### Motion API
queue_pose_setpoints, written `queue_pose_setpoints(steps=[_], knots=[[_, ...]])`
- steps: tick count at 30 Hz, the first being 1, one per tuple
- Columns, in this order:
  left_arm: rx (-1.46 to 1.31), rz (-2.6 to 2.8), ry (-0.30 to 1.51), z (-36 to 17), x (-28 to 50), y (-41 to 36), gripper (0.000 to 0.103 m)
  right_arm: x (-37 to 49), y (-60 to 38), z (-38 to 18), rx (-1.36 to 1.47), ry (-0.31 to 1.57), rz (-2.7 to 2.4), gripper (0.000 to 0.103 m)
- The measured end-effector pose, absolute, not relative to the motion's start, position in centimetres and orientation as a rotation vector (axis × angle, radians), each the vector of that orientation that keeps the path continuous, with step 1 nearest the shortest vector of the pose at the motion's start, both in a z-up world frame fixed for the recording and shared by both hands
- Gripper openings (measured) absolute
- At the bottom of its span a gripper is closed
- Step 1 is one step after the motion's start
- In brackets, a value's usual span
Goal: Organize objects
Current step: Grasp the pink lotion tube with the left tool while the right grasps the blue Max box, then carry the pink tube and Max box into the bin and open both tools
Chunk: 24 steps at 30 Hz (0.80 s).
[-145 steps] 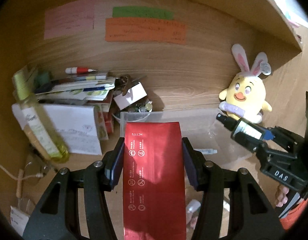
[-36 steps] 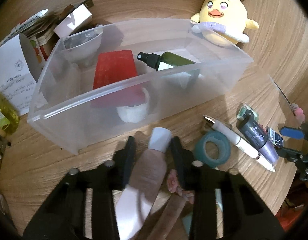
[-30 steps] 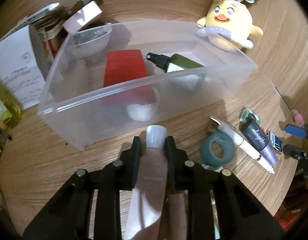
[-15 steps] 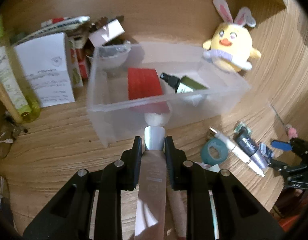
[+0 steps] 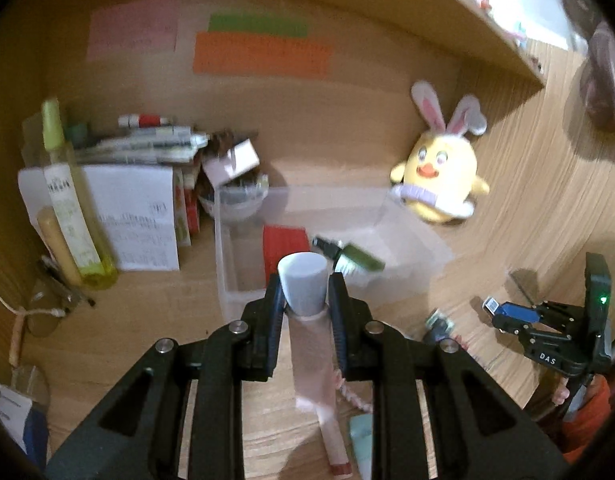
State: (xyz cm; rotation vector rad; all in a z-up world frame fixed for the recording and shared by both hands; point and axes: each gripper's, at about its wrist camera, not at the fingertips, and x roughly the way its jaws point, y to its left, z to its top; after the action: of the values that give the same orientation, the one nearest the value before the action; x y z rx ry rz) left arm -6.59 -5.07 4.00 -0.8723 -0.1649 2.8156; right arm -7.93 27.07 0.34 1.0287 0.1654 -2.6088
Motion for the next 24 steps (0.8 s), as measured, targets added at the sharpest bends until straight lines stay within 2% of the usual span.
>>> queue_pose_setpoints(steps=[13,24], knots=[[-0.702,2.874,-0.172,9.5,-8.2,-4.3,0.02,-11.9,21.5,8.0,0.692,0.126,-2.588,0.025],[-0.722,2.842,-0.218,9.2,-12.9,-3.1,0.02,-16.6,17.1,7.3,0.756,0.147,-2.518,0.025]])
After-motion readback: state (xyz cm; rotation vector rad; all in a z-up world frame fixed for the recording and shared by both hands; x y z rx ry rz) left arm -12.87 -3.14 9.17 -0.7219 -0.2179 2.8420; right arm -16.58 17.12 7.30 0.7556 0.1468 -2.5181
